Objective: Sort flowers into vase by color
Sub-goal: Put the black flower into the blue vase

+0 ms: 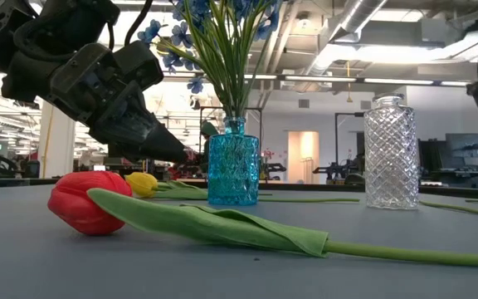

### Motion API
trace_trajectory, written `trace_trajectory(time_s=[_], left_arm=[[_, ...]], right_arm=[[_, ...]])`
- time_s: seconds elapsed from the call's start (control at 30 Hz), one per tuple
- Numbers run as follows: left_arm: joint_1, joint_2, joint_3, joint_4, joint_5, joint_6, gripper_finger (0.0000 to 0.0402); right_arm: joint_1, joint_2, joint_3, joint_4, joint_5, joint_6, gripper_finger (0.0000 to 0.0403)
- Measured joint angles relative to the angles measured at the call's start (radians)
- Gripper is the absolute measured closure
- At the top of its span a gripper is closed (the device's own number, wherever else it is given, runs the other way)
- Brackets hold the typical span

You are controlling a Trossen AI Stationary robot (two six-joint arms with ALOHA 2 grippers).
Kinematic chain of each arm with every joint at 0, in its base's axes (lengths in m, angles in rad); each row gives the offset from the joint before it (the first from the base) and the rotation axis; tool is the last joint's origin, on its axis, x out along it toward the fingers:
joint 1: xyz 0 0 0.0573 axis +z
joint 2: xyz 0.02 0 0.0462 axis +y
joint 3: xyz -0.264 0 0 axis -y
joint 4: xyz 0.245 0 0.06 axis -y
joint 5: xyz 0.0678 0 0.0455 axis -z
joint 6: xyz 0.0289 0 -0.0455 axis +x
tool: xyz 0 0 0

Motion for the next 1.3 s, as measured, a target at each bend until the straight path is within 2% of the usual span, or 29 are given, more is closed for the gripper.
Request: trace_trajectory(time_s=[0.23, 0.4, 0.53, 0.77, 0.87, 1.03, 1.3], left_arm=[[0.000, 0.000, 0.000, 0.000, 0.000, 0.000, 0.0265], [0.000, 0.000, 0.000, 0.000, -0.001, -0.001, 0.0265], [0.000, 0.000, 0.000, 0.000, -0.001, 0.001, 0.0265], [0.000, 0.000, 0.000, 0.003, -0.025, 0.008, 0.0265], [0.000, 0.000, 0.000, 0.002, -0.025, 0.005, 0.0265], [0.000, 0.000, 0.000, 0.004, -0.025, -0.001, 0.0265], [0.000, 0.000, 0.000, 0.005, -0.025, -0.017, 0.0265]], right_arm=[[0.001, 0.000, -0.089, 0.175, 0.001, 0.026, 0.0183], [0.002, -0.002, -0.143, 0.253, -0.007, 0.042, 0.0205], [0.002, -0.002, -0.144, 0.272, -0.014, 0.018, 0.0253], [0.001, -0.004, -0.144, 0.286, 0.000, -0.008, 0.0379], [0.002, -0.001, -0.130, 0.272, 0.059, -0.026, 0.0381], [-0.006, -0.003, -0.053, 0.200, 0.218, -0.033, 0.0370], [-0.005, -0.003, 0.172, 0.065, 0.463, -0.127, 0.0381]])
